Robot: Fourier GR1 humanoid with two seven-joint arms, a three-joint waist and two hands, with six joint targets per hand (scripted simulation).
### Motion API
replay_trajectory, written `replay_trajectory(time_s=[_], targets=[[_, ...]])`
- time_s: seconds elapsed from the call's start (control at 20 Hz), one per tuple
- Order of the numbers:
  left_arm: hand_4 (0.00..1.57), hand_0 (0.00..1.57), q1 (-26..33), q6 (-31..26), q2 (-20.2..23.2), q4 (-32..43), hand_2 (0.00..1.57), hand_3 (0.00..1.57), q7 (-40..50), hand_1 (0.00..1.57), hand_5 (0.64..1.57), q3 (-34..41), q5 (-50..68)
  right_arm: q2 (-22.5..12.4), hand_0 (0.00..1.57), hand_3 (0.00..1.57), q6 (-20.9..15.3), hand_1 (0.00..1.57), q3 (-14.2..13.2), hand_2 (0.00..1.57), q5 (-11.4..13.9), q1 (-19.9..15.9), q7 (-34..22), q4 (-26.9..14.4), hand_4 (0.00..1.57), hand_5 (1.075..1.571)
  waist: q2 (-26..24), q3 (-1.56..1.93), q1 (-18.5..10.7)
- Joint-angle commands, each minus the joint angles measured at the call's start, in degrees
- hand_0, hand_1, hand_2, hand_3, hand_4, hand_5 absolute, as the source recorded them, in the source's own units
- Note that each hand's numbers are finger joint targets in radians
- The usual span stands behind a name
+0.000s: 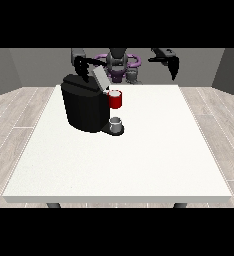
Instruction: Insert the coffee pod into the coffee machine and close the lid
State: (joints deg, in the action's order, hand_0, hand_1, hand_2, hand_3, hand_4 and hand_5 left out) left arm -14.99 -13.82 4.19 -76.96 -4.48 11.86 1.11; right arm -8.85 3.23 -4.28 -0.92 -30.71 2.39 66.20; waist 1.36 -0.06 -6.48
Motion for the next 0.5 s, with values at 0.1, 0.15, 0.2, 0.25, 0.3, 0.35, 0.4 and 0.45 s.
replay_trajectory(time_s=[0.1, 0.15, 0.2, 0.25, 0.3, 0.35, 0.4, 0.45], targets=[[0.00, 0.00, -0.77, 2.91, 0.59, -0.55, 0.00, 0.00, 1.02, 0.00, 1.571, -0.61, -0.26, -0.57, 0.00, 0.00, 2.12, 0.00, 0.04, 0.00, 0.31, -3.28, -1.46, -3.14, 0.00, 1.571, 0.98, 0.06, 1.34], [0.00, 0.00, 0.81, 3.01, 0.65, 0.04, 0.00, 0.00, -0.75, 0.00, 1.571, -1.01, -0.69, 0.24, 0.00, 0.00, 1.13, 0.00, -0.20, 0.00, 0.47, -3.15, -0.31, -2.98, 0.00, 1.571, 0.90, 0.06, 1.46], [0.00, 0.00, 0.22, 1.78, 1.85, -1.56, 0.00, 0.00, 0.97, 0.00, 1.571, -0.99, -0.08, 0.71, 0.00, 0.00, 0.23, 0.00, -0.19, 0.00, 1.11, -3.87, 0.39, -4.81, 0.00, 1.571, 1.43, 0.06, 0.03], [0.00, 0.00, -0.21, 1.84, 1.68, -1.09, 0.00, 0.00, -1.10, 0.00, 1.571, -1.29, -0.36, -0.34, 0.00, 0.00, 0.94, 0.00, -0.90, 0.00, 1.23, -4.76, 2.97, -5.63, 0.04, 1.571, 3.10, 0.06, -0.02], [0.00, 0.00, -0.53, 0.89, 2.51, -1.06, 0.00, 0.00, 0.04, 0.00, 1.571, -0.33, 1.13, 0.77, 0.00, 0.00, -0.52, 0.00, -0.65, 0.00, 1.35, -5.91, 0.54, -5.66, 0.00, 1.571, 2.60, 0.06, -0.62], [0.00, 0.00, -0.21, 3.19, 0.81, -0.39, 0.00, 0.00, -1.72, 0.00, 1.571, -2.14, -1.46, -0.29, 0.00, 0.00, 0.23, 0.00, -1.09, 0.00, 1.21, -7.33, -0.17, -5.89, 0.00, 1.571, 3.29, 0.06, -0.06], [0.00, 0.00, 0.46, 1.05, 1.48, -0.30, 0.00, 0.00, -1.74, 0.00, 1.571, -1.59, 0.49, 0.72, 0.00, 0.00, -0.29, 0.00, -0.49, 0.00, 1.50, -7.75, -0.48, -5.94, 0.00, 1.571, 2.82, 0.06, -0.77], [0.00, 0.00, 0.18, 2.87, 0.91, 1.31, 0.00, 0.00, -2.77, 0.00, 1.571, -1.31, -0.06, 0.79, 0.00, 0.00, 1.28, 0.00, 0.45, 0.00, 1.68, -6.62, 0.67, -5.36, 0.00, 1.571, 2.81, 0.06, 0.84]])
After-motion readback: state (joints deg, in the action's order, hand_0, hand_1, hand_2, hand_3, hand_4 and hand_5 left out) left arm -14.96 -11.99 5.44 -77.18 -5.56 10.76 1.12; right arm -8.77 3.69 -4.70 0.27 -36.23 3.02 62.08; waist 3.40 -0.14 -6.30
